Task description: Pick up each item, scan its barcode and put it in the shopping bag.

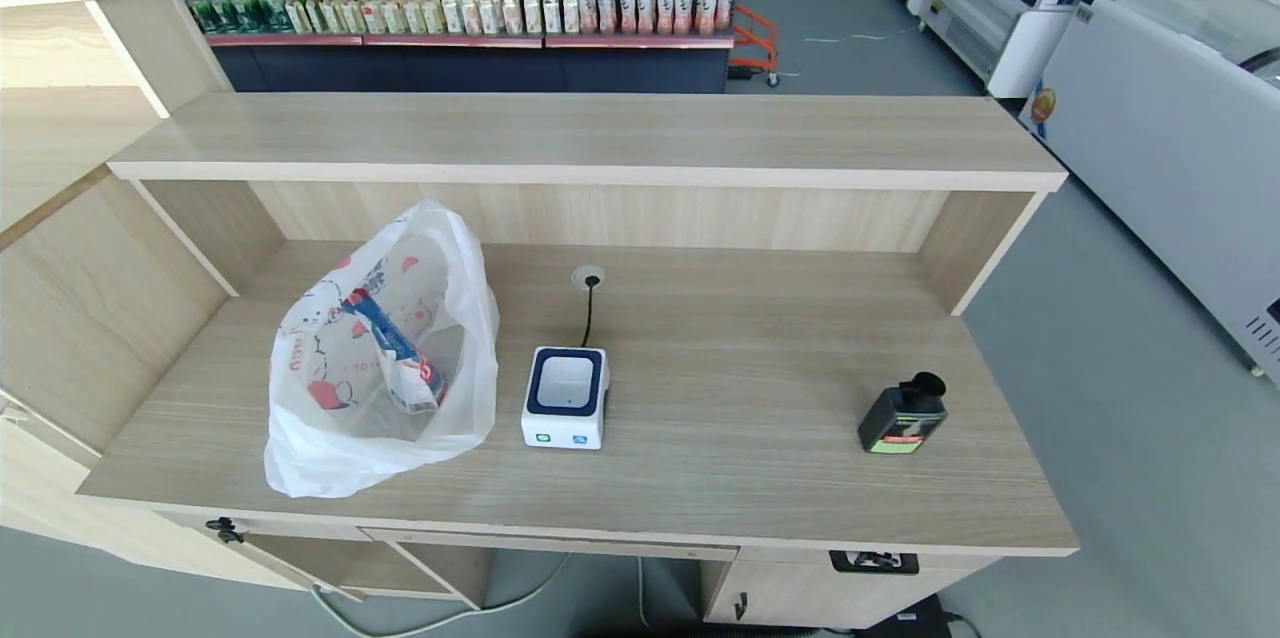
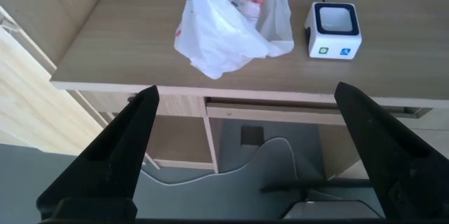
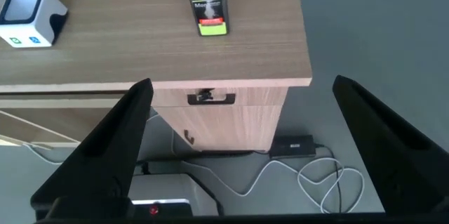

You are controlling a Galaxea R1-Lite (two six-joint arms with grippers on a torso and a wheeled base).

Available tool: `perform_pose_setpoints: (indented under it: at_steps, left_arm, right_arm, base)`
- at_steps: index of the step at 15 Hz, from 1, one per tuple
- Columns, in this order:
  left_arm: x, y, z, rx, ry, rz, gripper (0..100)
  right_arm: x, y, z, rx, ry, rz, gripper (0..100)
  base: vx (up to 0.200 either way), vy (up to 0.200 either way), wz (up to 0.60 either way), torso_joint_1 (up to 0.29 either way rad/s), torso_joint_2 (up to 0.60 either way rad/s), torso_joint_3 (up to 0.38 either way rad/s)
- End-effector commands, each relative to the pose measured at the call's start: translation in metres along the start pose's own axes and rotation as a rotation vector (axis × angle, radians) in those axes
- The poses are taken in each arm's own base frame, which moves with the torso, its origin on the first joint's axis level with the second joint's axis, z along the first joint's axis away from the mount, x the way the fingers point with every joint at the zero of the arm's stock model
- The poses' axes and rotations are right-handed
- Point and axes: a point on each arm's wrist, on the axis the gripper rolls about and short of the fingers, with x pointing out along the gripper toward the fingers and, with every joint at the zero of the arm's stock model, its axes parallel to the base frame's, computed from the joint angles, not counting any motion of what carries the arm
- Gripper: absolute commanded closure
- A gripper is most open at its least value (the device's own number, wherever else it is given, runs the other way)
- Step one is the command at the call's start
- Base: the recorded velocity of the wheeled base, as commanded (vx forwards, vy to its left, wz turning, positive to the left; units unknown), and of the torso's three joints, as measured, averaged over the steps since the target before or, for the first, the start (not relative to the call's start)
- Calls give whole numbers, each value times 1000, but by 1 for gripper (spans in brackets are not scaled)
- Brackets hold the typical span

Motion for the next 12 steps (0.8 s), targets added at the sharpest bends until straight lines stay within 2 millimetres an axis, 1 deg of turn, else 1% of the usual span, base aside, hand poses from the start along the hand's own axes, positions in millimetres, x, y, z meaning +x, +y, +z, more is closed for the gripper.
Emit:
perform_pose_setpoints:
  at_steps: [1,2,3,4,5,6,7,8,9,11,12]
  left_arm:
    - [0,0,0,-3,0,1,0]
    - [0,0,0,-8,0,1,0]
    - [0,0,0,-12,0,1,0]
    - [0,0,0,-12,0,1,0]
    - [0,0,0,-11,0,1,0]
    - [0,0,0,-11,0,1,0]
    - [0,0,0,-11,0,1,0]
    - [0,0,0,-11,0,1,0]
    - [0,0,0,-11,0,1,0]
    - [0,0,0,-11,0,1,0]
    - [0,0,0,-11,0,1,0]
  right_arm:
    - [0,0,0,-3,2,1,0]
    - [0,0,2,-15,-4,11,0]
    - [0,2,34,-35,-9,92,0]
    - [14,5,72,-44,70,106,0]
    - [36,8,108,-59,133,104,0]
    - [72,10,128,-65,271,64,0]
    - [104,8,130,-76,403,1,0]
    - [129,5,121,-118,513,-17,0]
    - [157,3,105,-235,650,10,0]
    - [187,1,95,-346,754,27,0]
    - [203,2,95,-405,773,62,0]
  base:
    - [0,-200,0,-2,7,2]
    - [0,0,0,0,0,0]
    - [0,0,0,0,0,0]
    - [0,0,0,0,0,0]
    - [0,0,0,0,0,0]
    - [0,0,0,0,0,0]
    - [0,0,0,0,0,0]
    - [0,0,0,0,0,0]
    - [0,0,0,0,0,0]
    - [0,0,0,0,0,0]
    - [0,0,0,0,0,0]
